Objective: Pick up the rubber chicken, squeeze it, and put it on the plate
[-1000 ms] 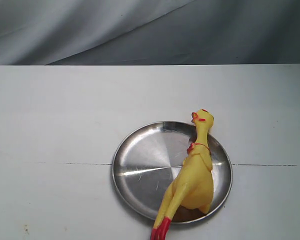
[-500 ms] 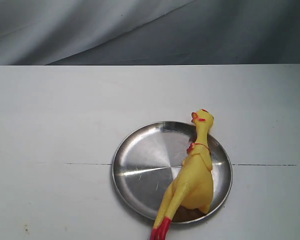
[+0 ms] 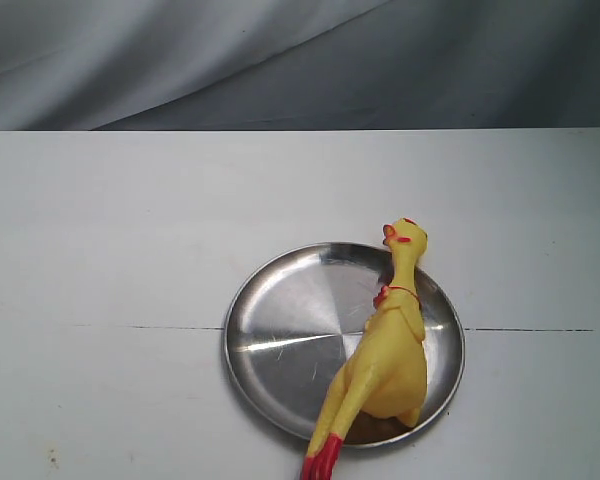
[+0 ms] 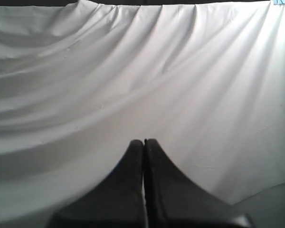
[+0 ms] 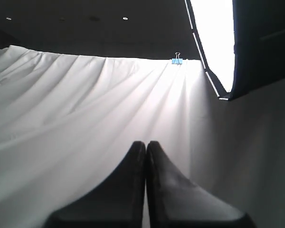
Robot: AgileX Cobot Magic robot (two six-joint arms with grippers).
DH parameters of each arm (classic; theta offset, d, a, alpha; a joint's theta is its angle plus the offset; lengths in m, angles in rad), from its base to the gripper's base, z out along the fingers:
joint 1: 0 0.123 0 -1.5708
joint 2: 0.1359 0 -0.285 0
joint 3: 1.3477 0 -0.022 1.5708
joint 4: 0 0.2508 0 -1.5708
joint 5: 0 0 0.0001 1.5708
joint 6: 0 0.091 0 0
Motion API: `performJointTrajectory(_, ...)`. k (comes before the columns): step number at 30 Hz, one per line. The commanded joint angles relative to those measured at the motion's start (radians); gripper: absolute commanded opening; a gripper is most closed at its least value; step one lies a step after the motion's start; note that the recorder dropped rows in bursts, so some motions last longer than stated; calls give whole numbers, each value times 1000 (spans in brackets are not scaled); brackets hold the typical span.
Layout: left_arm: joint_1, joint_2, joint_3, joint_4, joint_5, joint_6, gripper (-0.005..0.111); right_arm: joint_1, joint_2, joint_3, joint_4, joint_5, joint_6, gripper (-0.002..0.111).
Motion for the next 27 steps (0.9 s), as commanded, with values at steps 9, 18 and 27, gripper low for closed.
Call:
performJointTrajectory(9, 2, -134, 161, 168, 118, -167, 0, 0, -139, 95, -14, 206, 9, 0)
performJointTrajectory(18, 2, -182, 276, 156, 148, -213, 0, 0, -146, 95, -16, 355, 35, 0)
performJointTrajectory(27, 2, -182, 296, 156, 136, -213, 0, 0, -146, 95, 43, 388, 43, 0)
